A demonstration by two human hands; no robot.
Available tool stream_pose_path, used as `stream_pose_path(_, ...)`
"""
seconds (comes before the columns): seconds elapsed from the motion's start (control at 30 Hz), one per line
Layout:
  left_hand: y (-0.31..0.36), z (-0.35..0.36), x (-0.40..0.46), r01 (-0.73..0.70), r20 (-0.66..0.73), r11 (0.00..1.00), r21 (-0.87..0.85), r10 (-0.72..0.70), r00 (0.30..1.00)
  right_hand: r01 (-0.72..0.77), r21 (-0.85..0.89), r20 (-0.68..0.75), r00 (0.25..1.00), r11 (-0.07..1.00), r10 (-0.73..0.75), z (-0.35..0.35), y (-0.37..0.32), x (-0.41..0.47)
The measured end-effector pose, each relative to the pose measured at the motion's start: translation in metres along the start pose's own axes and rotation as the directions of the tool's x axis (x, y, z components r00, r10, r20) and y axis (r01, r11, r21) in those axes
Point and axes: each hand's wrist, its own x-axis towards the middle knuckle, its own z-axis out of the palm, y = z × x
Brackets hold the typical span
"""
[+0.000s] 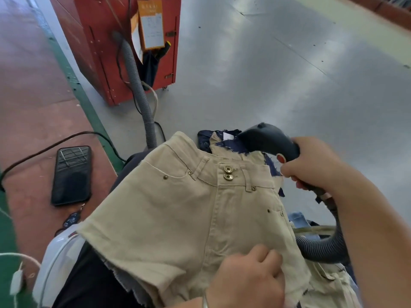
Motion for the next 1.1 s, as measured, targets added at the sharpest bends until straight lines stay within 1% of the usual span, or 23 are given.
stream_pose_path(0.1, -0.002, 0.001, -0.002, -0.001, -0.050, 1.000, -0.013, 0.000, 0.999, 0.042, 0.068, -0.071, 0.997, 0.997, -0.037, -0.015, 0.018, -0.022)
stream_pose_path(0.17, -0.002, 0.003, -0.003, 0.006, -0.051, 1.000, -0.021, -0.007, 0.999, 0.066, 0.015, -0.100, 0.993, 0.998, -0.064, -0.016, 0.031, -0.054)
stream_pose_path(0.23, -0.002, 0.007, -0.002, 0.009, -0.057, 1.000, -0.026, -0.010, 0.998, 0.057, -0.012, -0.075, 0.996, 0.998, -0.057, -0.011, 0.043, -0.086)
stream_pose_path(0.3, -0.001, 0.008, -0.001, -0.012, -0.106, 1.000, -0.009, 0.011, 0.994, 0.018, -0.029, 0.007, 1.000, 0.999, -0.017, 0.001, 0.053, -0.102)
stream_pose_path(0.37, -0.002, 0.006, 0.002, -0.062, -0.161, 0.997, 0.043, 0.068, 0.985, -0.011, -0.085, 0.086, 0.996, 0.996, 0.019, 0.010, 0.058, -0.104)
stream_pose_path(0.4, -0.002, 0.004, 0.003, -0.090, -0.168, 0.993, 0.071, 0.101, 0.981, -0.020, -0.083, 0.101, 0.994, 0.996, 0.029, 0.014, 0.059, -0.101)
stream_pose_path(0.47, -0.002, 0.002, 0.004, -0.124, -0.150, 0.987, 0.100, 0.138, 0.979, -0.010, -0.066, 0.078, 0.997, 0.998, 0.015, 0.016, 0.056, -0.091)
stream_pose_path(0.53, -0.003, 0.004, 0.005, -0.138, -0.133, 0.984, 0.108, 0.152, 0.979, 0.035, -0.077, 0.047, 0.998, 0.996, -0.031, 0.016, 0.049, -0.077)
stream_pose_path(0.63, -0.006, 0.003, 0.009, -0.140, -0.145, 0.988, 0.069, 0.149, 0.978, 0.080, -0.070, 0.019, 0.997, 0.994, -0.079, 0.017, 0.032, -0.052)
stream_pose_path(0.67, -0.007, 0.003, 0.010, -0.149, -0.131, 0.988, 0.043, 0.153, 0.979, 0.087, -0.070, -0.001, 0.996, 0.994, -0.087, 0.019, 0.027, -0.042)
stream_pose_path(0.73, -0.008, -0.001, 0.011, -0.155, -0.043, 0.988, 0.004, 0.155, 0.987, 0.081, -0.077, -0.034, 0.996, 0.994, -0.083, 0.020, 0.018, -0.021)
stream_pose_path(0.77, -0.009, -0.003, 0.010, -0.157, 0.009, 0.988, -0.012, 0.157, 0.988, 0.062, -0.065, -0.038, 0.997, 0.996, -0.065, 0.020, 0.015, -0.013)
stream_pose_path(0.83, -0.010, -0.006, 0.007, -0.144, 0.053, 0.988, -0.048, 0.147, 0.988, 0.037, -0.020, -0.046, 0.998, 0.999, -0.037, 0.018, 0.016, -0.008)
stream_pose_path(0.97, -0.014, -0.018, 0.008, -0.070, 0.185, 0.988, -0.135, 0.094, 0.978, 0.054, 0.054, -0.104, 0.993, 0.997, -0.048, 0.005, 0.043, -0.040)
stream_pose_path(1.03, -0.014, -0.023, 0.008, -0.051, 0.203, 0.987, -0.152, 0.081, 0.976, 0.059, 0.059, -0.106, 0.993, 0.996, -0.053, 0.001, 0.059, -0.067)
stream_pose_path(1.1, -0.014, -0.023, 0.010, -0.064, 0.212, 0.988, -0.143, 0.094, 0.973, 0.032, 0.069, -0.077, 0.997, 0.997, -0.026, -0.003, 0.071, -0.093)
